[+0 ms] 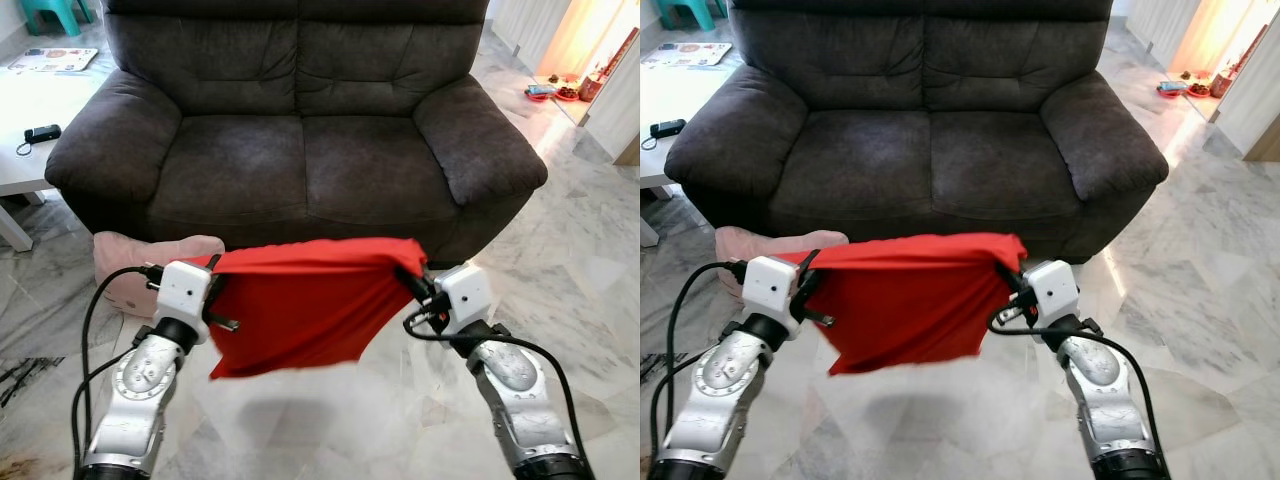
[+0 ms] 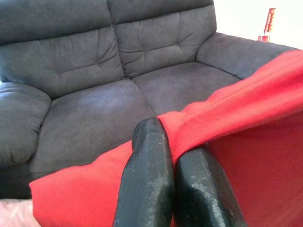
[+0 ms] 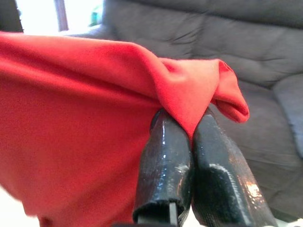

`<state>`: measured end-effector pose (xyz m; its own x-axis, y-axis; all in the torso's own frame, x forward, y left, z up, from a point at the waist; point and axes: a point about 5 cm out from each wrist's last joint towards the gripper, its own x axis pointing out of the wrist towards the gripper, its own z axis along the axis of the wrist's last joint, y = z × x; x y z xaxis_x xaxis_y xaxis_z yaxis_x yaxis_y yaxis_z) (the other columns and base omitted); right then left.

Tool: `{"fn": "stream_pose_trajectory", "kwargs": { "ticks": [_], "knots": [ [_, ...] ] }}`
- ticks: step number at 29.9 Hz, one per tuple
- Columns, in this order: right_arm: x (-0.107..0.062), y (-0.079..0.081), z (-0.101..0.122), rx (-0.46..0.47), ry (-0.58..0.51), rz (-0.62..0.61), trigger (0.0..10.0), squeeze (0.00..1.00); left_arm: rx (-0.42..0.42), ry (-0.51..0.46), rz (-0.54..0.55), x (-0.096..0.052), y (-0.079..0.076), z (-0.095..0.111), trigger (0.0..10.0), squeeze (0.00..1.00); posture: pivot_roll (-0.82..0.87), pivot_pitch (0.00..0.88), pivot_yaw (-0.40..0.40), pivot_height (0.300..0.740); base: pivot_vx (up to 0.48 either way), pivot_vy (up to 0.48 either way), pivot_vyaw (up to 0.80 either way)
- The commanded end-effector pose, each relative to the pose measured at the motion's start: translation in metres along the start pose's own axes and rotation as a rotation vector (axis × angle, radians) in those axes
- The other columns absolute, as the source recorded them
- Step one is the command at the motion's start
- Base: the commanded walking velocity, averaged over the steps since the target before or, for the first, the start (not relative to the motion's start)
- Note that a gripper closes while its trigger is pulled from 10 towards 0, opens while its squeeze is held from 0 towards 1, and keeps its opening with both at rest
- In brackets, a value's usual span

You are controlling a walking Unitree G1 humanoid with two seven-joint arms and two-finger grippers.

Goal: Move the pillow to the sofa from floor

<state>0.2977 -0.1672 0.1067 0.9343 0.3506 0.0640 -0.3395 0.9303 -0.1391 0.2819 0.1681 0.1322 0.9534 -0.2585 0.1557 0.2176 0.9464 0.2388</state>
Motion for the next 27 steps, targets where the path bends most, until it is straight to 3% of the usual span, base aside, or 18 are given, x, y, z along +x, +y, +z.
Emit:
{"fn": "stream_pose_trajectory", "kwargs": {
  "ticks": [1, 6, 11, 18, 27],
  "knots": [
    [-0.007, -0.014, 0.006, 0.015, -0.058, -0.108, 10.0, 0.0, 0.03, -0.056, 0.047, -0.002, 0.002, 0.014, 10.0, 0.0, 0.02, 0.089, -0.052, 0.74, 0.0, 0.0, 0.0],
    [-0.006, -0.005, 0.009, 0.022, -0.073, -0.105, 10.0, 0.0, 0.044, -0.061, 0.049, -0.001, -0.005, 0.016, 10.0, 0.0, 0.03, 0.074, -0.049, 0.74, 0.0, 0.0, 0.0],
    [-0.011, 0.004, 0.011, 0.013, -0.088, -0.097, 10.0, 0.0, 0.073, -0.075, 0.119, 0.004, -0.003, 0.022, 10.0, 0.0, 0.02, 0.053, -0.045, 0.74, 0.0, 0.0, 0.0],
    [-0.021, 0.019, 0.015, -0.013, -0.09, -0.023, 10.0, 0.0, 0.088, -0.11, 0.146, 0.012, -0.007, 0.03, 10.0, 0.0, 0.02, 0.027, -0.036, 0.74, 0.0, 0.0, 0.0],
    [-0.016, 0.028, 0.021, -0.012, -0.118, -0.18, 10.0, 0.0, 0.051, -0.117, 0.092, 0.022, -0.031, 0.03, 10.0, 0.0, 0.0, 0.0, -0.008, 0.74, 0.0, 0.0, 0.0]
  ]
}}
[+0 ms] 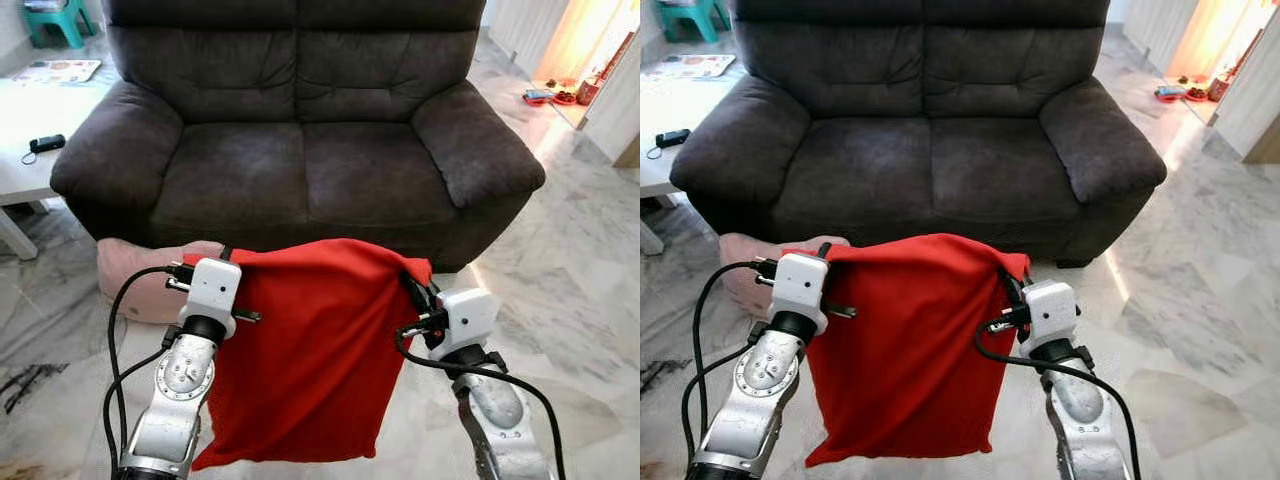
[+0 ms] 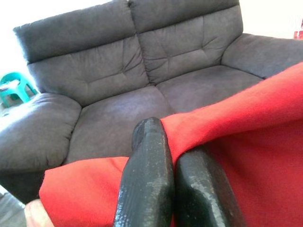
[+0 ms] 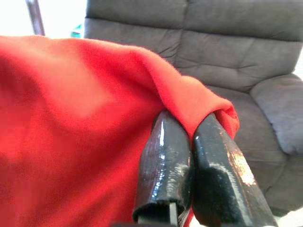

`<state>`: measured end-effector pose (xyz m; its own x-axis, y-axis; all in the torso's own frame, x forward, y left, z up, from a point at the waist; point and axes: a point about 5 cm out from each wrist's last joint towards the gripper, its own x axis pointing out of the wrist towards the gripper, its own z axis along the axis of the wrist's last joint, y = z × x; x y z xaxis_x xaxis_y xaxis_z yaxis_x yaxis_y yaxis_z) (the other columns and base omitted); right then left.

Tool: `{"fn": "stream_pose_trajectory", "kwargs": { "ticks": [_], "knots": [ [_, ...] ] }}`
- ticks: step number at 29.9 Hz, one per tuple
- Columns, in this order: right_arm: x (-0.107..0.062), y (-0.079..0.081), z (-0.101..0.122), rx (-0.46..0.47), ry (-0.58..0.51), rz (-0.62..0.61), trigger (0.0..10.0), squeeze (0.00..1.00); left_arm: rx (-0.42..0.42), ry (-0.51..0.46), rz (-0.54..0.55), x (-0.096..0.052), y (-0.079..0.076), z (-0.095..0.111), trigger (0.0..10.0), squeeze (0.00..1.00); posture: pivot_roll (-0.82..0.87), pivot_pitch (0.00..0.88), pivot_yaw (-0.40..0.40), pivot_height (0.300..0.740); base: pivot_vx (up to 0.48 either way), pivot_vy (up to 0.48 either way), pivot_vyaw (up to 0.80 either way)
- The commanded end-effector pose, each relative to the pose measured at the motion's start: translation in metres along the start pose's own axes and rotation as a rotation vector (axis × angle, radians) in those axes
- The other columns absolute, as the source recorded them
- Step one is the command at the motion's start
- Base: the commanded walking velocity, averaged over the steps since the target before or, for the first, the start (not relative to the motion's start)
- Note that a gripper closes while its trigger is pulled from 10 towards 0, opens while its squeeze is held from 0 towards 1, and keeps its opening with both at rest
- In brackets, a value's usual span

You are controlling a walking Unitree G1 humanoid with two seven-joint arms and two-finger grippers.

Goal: Move the pillow to the sofa from floor

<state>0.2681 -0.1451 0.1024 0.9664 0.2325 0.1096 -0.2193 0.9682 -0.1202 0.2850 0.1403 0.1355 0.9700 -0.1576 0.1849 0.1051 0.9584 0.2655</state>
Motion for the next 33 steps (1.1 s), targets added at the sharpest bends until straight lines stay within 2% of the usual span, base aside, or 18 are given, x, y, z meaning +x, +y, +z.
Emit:
{"fn": "stream_pose_trajectory", "kwargs": {
  "ticks": [1, 3, 8, 11, 16, 19, 23, 33],
  "knots": [
    [0.005, -0.001, 0.02, -0.006, -0.089, -0.068, 10.0, 0.0, -0.006, -0.117, -0.019, 0.012, -0.009, 0.023, 10.0, 0.0, 0.0, 0.0, -0.002, 0.74, 0.0, 0.0, 0.0],
    [0.004, 0.0, 0.023, 0.009, -0.097, -0.084, 10.0, 0.0, -0.001, -0.123, -0.047, 0.015, -0.015, 0.024, 10.0, 0.0, -0.01, 0.0, 0.004, 0.74, 0.0, 0.0, 0.0],
    [0.001, -0.003, 0.023, 0.046, -0.096, -0.165, 10.0, 0.0, -0.002, -0.115, -0.056, 0.018, -0.019, 0.021, 10.0, 0.0, -0.04, 0.0, 0.02, 0.74, 0.0, 0.0, 0.0],
    [-0.004, -0.011, 0.02, 0.036, -0.082, -0.234, 10.0, 0.0, -0.004, -0.109, -0.05, 0.02, -0.017, 0.019, 10.0, 0.0, -0.05, 0.0, 0.027, 0.74, 0.0, 0.0, 0.0],
    [-0.007, -0.017, 0.017, 0.023, -0.062, -0.27, 10.0, 0.0, 0.002, -0.117, -0.039, 0.02, -0.014, 0.02, 10.0, 0.0, -0.04, 0.0, 0.022, 0.74, 0.0, 0.0, 0.0],
    [-0.005, -0.022, 0.017, 0.048, -0.056, -0.297, 10.0, 0.0, 0.005, -0.126, -0.001, 0.022, -0.008, 0.023, 10.0, 0.0, -0.02, 0.0, 0.009, 0.74, 0.0, 0.0, 0.0],
    [0.001, -0.02, 0.019, 0.052, -0.059, -0.282, 10.0, 0.0, -0.001, -0.136, 0.018, 0.022, -0.005, 0.024, 10.0, 0.0, -0.02, 0.0, 0.005, 0.74, 0.0, 0.0, 0.0],
    [0.008, -0.009, 0.02, 0.059, -0.055, -0.234, 10.0, 0.0, -0.001, -0.143, 0.008, 0.026, -0.011, 0.024, 10.0, 0.0, -0.04, 0.0, -0.009, 0.74, 0.0, 0.0, 0.0]
  ]
}}
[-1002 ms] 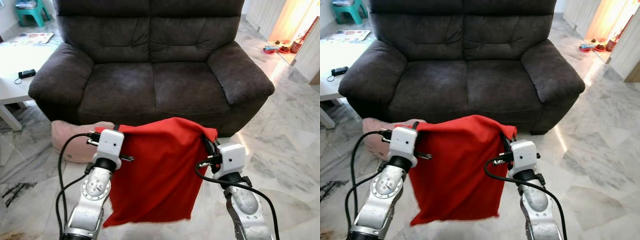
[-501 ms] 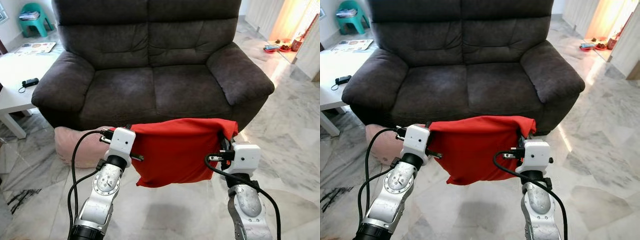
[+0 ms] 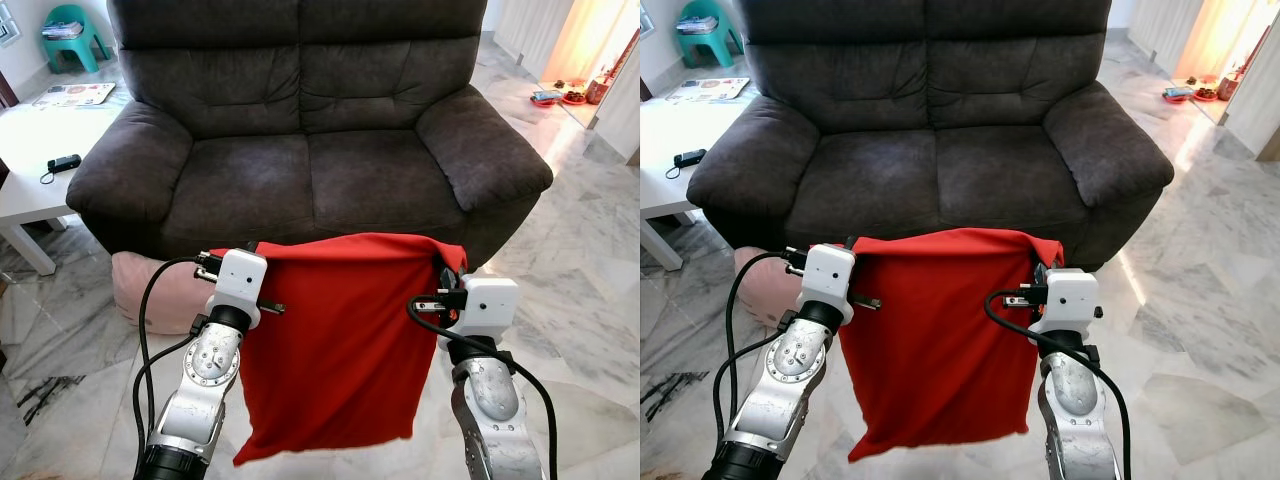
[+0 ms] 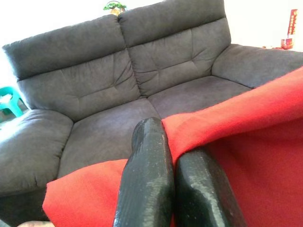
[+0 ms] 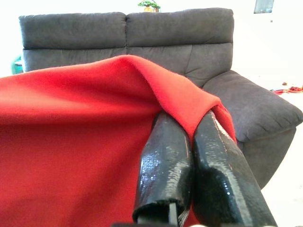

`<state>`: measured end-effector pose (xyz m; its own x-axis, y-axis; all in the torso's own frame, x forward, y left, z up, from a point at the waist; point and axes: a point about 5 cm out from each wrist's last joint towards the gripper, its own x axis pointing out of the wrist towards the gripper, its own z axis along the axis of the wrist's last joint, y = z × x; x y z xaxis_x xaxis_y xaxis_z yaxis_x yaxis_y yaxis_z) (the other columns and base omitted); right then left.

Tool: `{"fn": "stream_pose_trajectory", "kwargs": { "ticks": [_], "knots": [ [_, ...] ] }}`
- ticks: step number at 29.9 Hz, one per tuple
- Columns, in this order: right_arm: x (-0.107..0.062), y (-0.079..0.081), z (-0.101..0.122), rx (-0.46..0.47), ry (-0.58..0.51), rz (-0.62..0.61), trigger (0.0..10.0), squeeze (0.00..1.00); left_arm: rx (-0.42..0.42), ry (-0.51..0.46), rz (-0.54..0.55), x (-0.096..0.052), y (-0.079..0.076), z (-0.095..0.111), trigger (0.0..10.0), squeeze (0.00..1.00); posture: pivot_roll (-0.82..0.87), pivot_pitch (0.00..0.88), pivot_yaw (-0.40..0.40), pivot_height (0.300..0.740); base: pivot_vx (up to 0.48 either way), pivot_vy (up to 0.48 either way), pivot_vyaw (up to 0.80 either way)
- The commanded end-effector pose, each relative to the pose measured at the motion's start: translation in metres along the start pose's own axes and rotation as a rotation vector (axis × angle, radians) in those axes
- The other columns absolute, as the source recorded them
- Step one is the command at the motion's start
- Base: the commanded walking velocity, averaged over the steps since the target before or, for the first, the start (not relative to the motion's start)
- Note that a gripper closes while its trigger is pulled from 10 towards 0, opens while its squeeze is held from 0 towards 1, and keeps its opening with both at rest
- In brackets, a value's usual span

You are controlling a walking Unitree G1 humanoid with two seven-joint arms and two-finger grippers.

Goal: Move the pillow to the sofa from floor

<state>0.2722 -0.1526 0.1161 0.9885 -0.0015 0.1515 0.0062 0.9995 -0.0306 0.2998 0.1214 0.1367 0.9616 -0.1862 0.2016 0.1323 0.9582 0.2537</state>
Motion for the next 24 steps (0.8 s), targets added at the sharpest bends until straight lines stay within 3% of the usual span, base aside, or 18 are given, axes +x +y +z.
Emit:
{"fn": "stream_pose_trajectory", "kwargs": {
  "ticks": [1, 7, 9, 20, 24],
  "knots": [
    [0.004, 0.003, 0.006, -0.004, -0.023, 0.014, 10.0, 0.0, 0.017, -0.121, 0.03, 0.009, 0.004, 0.022, 10.0, 0.0, -0.04, 0.0, -0.015, 0.74, 0.0, 0.0, 0.0],
    [0.007, 0.01, 0.007, -0.005, -0.027, 0.087, 10.0, 0.0, 0.01, -0.129, 0.038, 0.012, 0.002, 0.023, 10.0, 0.0, -0.02, 0.0, -0.032, 0.74, 0.0, -0.04, 0.0],
    [0.006, 0.015, 0.009, -0.004, -0.033, 0.122, 10.0, 0.0, 0.007, -0.132, 0.043, 0.01, 0.003, 0.022, 10.0, 0.0, -0.03, 0.0, -0.036, 0.74, 0.0, 0.0, 0.78],
    [0.004, 0.02, 0.008, 0.0, -0.03, 0.173, 10.0, 0.0, 0.004, -0.124, 0.016, 0.01, -0.002, 0.017, 10.0, 0.0, -0.05, 0.0, -0.035, 0.74, 0.0, 0.0, 0.14],
    [0.003, 0.02, 0.008, -0.003, -0.033, 0.174, 10.0, 0.0, 0.004, -0.127, 0.011, 0.011, -0.003, 0.018, 10.0, 0.0, -0.06, 0.0, -0.034, 0.74, 0.0, 0.0, 0.63]
  ]
}}
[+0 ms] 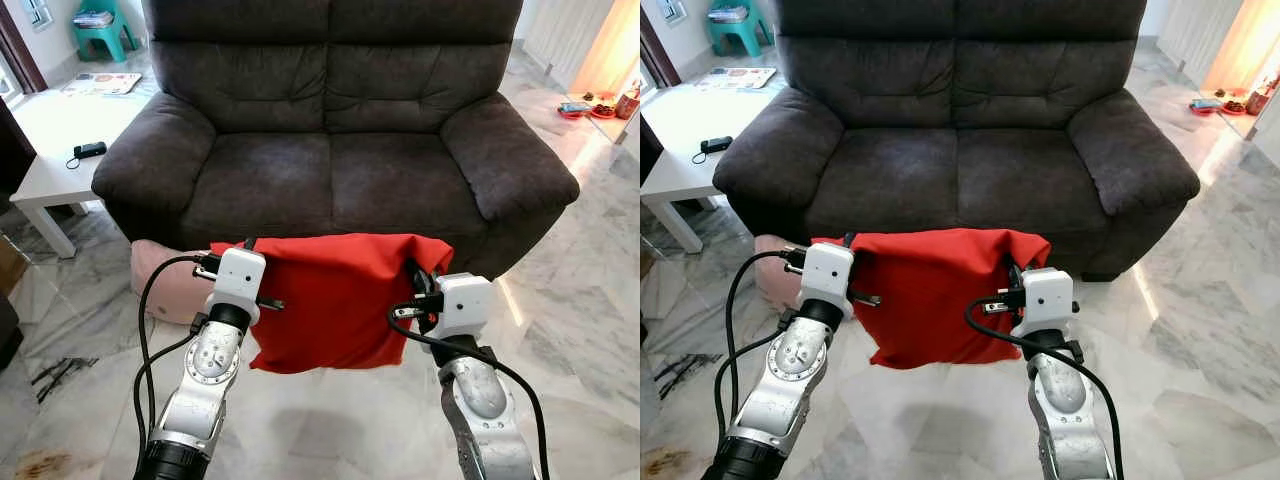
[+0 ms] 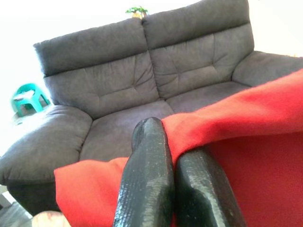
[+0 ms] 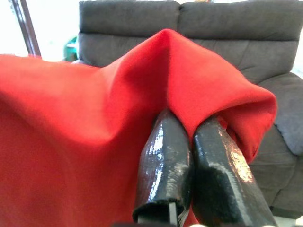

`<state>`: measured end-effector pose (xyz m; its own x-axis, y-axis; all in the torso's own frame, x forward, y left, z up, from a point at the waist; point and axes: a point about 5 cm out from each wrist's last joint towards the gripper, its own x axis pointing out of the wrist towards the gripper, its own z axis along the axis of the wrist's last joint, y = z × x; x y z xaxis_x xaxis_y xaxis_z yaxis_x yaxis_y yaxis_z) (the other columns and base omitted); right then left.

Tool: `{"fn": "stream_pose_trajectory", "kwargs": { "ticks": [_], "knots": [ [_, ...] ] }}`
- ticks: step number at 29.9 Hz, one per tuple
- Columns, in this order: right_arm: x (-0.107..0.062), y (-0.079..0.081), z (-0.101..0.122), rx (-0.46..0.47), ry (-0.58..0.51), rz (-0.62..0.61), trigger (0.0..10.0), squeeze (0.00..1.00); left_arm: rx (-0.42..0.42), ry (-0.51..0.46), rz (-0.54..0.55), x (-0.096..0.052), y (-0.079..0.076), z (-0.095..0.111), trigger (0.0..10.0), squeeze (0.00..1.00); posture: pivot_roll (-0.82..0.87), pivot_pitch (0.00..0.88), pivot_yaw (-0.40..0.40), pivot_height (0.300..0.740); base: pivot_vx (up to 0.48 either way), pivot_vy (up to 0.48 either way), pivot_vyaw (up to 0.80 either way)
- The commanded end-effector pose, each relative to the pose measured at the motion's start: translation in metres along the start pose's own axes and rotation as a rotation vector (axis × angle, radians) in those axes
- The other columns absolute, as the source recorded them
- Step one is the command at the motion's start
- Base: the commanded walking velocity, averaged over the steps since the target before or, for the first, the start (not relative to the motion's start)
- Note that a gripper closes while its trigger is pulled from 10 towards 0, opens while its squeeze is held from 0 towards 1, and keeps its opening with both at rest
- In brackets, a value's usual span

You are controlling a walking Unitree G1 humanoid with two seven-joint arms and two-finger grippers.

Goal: Move the pillow to the sofa from floor

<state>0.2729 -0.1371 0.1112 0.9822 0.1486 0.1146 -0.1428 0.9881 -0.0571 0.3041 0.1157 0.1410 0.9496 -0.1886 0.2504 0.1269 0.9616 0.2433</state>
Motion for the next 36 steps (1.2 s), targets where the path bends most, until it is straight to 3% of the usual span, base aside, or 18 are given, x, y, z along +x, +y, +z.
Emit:
{"fn": "stream_pose_trajectory", "kwargs": {
  "ticks": [1, 10, 16, 36],
  "knots": [
    [0.0027, 0.0035, 0.013, -0.004, -0.064, 0.024, 10.0, 0.0, 0.014, -0.078, 0.001, 0.0053, 0.0003, 0.0129, 10.0, 0.0, -0.06, 0.0, -0.036, 0.74, 0.0, -0.24, 0.8],
    [0.0054, 0.0062, 0.0152, -0.006, -0.073, 0.05, 10.0, 0.0, 0.009, -0.083, -0.007, 0.0058, -0.002, 0.0115, 10.0, 0.0, -0.06, 0.0, -0.042, 0.74, 0.0, -0.295, 0.08],
    [0.0065, 0.0083, 0.0166, -0.002, -0.079, 0.062, 10.0, 0.0, 0.011, -0.09, -0.009, 0.0076, -0.0019, 0.0127, 10.0, 0.0, -0.06, 0.0, -0.045, 0.74, 0.0, -0.307, 0.7],
    [0.009, 0.0052, 0.0167, 0.039, -0.079, 0.023, 10.0, 0.0, 0.013, -0.104, -0.019, 0.0088, -0.0029, 0.0134, 10.0, 0.0, -0.05, 0.0, -0.042, 0.74, 0.0, -0.3, 0.0]
  ]
}}
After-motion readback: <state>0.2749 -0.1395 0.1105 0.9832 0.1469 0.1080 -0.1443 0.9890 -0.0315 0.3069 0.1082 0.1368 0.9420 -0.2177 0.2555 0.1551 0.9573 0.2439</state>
